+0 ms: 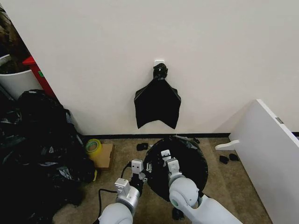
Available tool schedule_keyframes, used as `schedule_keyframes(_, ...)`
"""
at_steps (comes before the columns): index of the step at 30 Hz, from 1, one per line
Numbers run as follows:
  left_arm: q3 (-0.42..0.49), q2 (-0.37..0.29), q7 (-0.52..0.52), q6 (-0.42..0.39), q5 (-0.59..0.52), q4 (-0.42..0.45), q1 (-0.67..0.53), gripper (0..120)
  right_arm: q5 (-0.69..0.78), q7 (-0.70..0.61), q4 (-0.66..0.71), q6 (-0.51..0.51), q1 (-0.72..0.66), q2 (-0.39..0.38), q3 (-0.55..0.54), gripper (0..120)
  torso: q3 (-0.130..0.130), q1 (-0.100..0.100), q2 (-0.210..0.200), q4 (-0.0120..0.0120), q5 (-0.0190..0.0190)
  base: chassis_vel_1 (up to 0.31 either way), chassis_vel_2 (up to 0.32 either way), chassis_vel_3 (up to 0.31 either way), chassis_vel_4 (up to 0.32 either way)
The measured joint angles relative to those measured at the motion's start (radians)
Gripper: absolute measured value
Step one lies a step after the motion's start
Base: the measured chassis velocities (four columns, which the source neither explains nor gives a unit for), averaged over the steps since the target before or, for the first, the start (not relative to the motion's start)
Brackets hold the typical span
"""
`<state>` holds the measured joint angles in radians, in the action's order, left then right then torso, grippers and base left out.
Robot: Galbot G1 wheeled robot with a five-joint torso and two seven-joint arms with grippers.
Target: Place the garbage bag over the trash bin.
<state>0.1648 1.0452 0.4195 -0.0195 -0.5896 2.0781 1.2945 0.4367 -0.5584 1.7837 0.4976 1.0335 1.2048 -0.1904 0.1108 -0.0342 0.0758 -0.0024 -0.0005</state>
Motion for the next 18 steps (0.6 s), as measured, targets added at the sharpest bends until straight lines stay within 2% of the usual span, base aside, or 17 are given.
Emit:
schedule_keyframes(4,-0.004,-0.005,-0.005,-0.001,0.012,0.002,0.009,0,-0.057,0.01,-0.03,-0.013,-0.004,0.001,0.002,0,0.0,0.0,0.0,0.0,-0.0001,0.0,0.0,0.0,0.0)
schedule_keyframes(9,-0.009,-0.003,-0.01,0.001,0.019,0.002,0.015,0,-0.07,0.011,-0.004,-0.012,0.016,-0.015,0.003,0,0.0,0.0,0.0,-0.0001,-0.0001,0.0,0.0,0.0,0.0)
schedule_keyframes(13,-0.023,0.012,0.002,-0.008,-0.008,-0.012,0.007,0,-0.055,0.036,0.099,-0.005,0.051,-0.041,0.025,0,0.0,0.0,0.0,0.0,-0.0002,0.0,0.0,0.0,0.0)
schedule_keyframes(16,-0.038,0.023,0.023,-0.026,-0.043,-0.02,-0.001,0,-0.03,0.063,0.168,-0.004,0.077,-0.061,0.044,5,0.0,0.0,0.0,-0.0001,-0.0001,0.0,0.0,0.0,0.0)
schedule_keyframes(18,-0.071,0.037,0.073,-0.074,-0.154,-0.024,-0.017,0,0.01,0.111,0.269,-0.003,0.132,-0.094,0.09,16,0.0,0.0,0.0,-0.0002,-0.0001,0.0,0.0,0.0,0.0)
